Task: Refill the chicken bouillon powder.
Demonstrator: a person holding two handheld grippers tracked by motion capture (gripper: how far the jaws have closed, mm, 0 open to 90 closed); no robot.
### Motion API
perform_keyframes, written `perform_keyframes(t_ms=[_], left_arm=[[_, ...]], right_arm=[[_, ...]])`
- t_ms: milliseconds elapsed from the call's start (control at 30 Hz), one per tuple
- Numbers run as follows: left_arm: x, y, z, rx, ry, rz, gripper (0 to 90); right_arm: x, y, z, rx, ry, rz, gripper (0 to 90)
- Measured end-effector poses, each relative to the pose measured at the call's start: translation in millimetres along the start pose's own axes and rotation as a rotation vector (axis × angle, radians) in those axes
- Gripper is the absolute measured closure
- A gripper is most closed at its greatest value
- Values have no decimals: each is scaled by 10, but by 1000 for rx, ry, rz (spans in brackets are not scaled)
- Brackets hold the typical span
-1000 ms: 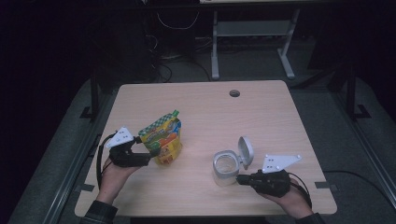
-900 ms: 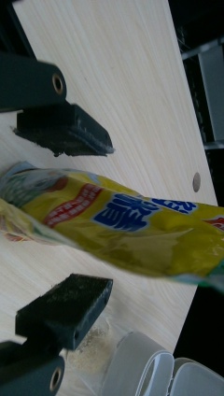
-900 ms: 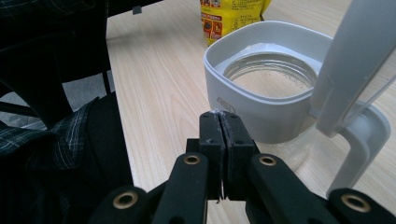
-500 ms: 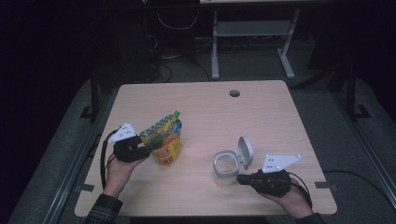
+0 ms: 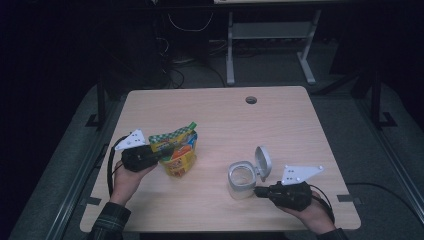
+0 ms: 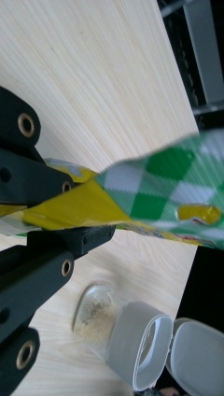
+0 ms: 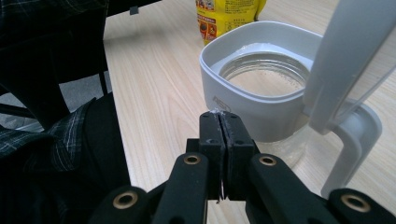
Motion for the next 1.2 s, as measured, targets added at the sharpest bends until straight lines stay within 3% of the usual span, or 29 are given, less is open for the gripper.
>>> perform_keyframes(t_ms=[267, 467, 667, 900, 1200], left_arm=[[79, 0, -146, 50, -18, 139, 891], [52, 111, -347, 108, -19, 233, 892], [24, 235, -595, 158, 4, 301, 893], [-2, 342, -752, 181, 10, 346, 893], [-44, 445, -785, 192, 2, 372, 894]], right_arm=[[-31, -25, -24, 13, 26, 11, 880], [-14, -107, -44, 10, 39, 2, 890], [77, -171, -98, 8, 54, 15, 900], [290, -252, -183, 15, 82, 62, 900], [552, -363, -348, 41, 132, 137, 900]])
Point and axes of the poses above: each handheld gripper's, and its own axes: x roughly forward along the jaws, z roughly out of its underside, y roughly to its right, the point moved 8 cm from there along x, roughly forward along the jaws, and after that the axes turned 12 degrees about x, right-handed, at the moved point
